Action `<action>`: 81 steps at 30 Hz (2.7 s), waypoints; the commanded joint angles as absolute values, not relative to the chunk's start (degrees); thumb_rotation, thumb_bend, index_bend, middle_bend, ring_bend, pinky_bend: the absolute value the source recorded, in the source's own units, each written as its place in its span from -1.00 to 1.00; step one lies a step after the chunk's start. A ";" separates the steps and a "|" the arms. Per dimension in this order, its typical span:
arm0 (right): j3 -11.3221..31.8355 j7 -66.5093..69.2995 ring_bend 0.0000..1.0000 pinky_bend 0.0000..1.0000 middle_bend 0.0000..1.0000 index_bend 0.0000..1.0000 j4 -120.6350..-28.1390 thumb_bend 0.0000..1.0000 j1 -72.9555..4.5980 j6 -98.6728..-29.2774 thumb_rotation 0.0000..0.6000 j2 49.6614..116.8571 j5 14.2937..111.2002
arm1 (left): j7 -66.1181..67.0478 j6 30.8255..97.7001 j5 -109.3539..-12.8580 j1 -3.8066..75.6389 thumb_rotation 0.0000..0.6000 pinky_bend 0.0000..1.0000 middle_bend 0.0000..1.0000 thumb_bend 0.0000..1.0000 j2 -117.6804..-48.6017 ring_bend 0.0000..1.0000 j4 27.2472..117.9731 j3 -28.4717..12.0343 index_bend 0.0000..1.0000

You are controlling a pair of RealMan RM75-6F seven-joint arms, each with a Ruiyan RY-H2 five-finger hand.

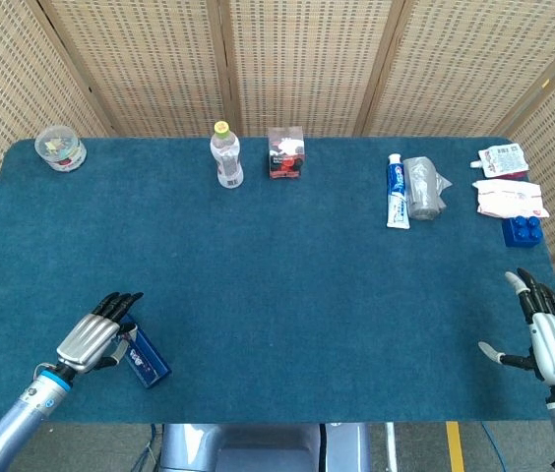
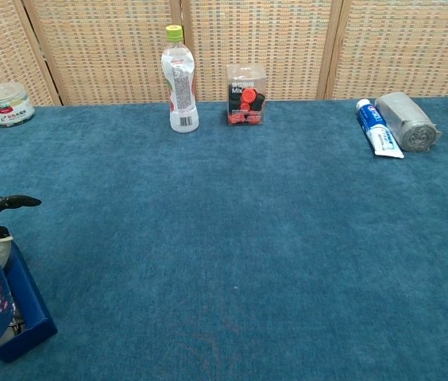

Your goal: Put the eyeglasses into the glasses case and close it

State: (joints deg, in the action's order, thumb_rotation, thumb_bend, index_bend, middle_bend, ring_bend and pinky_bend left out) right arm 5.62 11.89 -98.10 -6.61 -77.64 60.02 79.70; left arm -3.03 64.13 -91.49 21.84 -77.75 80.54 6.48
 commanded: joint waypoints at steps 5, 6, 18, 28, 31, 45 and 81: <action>5.62 11.88 -1.00 -1.00 -1.00 -1.00 -98.12 -1.00 -6.61 -77.65 1.00 60.02 79.71 | -2.77 64.04 -91.05 21.88 1.00 -1.00 -1.00 0.19 -78.14 -1.00 80.37 6.16 0.48; 5.62 11.90 -1.00 -1.00 -1.00 -1.00 -98.11 -1.00 -6.60 -77.68 1.00 60.02 79.72 | -3.00 64.17 -91.03 21.84 1.00 -1.00 -1.00 0.19 -78.19 -1.00 80.39 6.11 0.39; 5.62 11.86 -1.00 -1.00 -1.00 -1.00 -98.10 -1.00 -6.60 -77.68 1.00 60.03 79.71 | -7.00 66.33 -92.18 21.93 1.00 -1.00 -1.00 0.09 -77.81 -1.00 80.04 5.54 -1.00; 5.62 12.02 -1.00 -1.00 -1.00 -1.00 -98.15 -1.00 -6.60 -77.62 1.00 59.99 79.68 | -11.32 67.54 -96.96 23.74 1.00 -1.00 -1.00 -0.68 -70.21 -1.00 83.49 7.08 -1.00; 5.62 12.02 -1.00 -1.00 -1.00 -1.00 -98.15 -1.00 -6.61 -77.61 1.00 59.97 79.70 | -9.91 65.63 -98.63 25.02 1.00 -1.00 -1.00 -0.97 -67.65 -1.00 84.10 8.34 -1.00; 5.63 11.69 -1.00 -1.00 -1.00 -1.00 -98.32 -1.00 -6.63 -77.47 1.00 59.96 79.42 | 1.70 53.55 -97.32 30.98 1.00 -1.00 -1.00 -1.00 -69.31 -1.00 84.13 7.99 -1.00; 5.65 12.04 -1.00 -1.00 -1.00 -1.00 -98.51 -1.00 -6.73 -77.19 1.00 59.77 79.34 | 4.86 57.34 -94.58 29.91 1.00 -0.84 -1.00 -1.00 -71.61 -1.00 83.84 7.66 -0.85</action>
State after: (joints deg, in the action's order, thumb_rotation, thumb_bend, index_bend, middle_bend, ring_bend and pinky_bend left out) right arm 5.65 12.04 -98.51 -6.73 -77.19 59.77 79.34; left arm 5.68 55.41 -94.36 30.43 -73.12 82.21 7.67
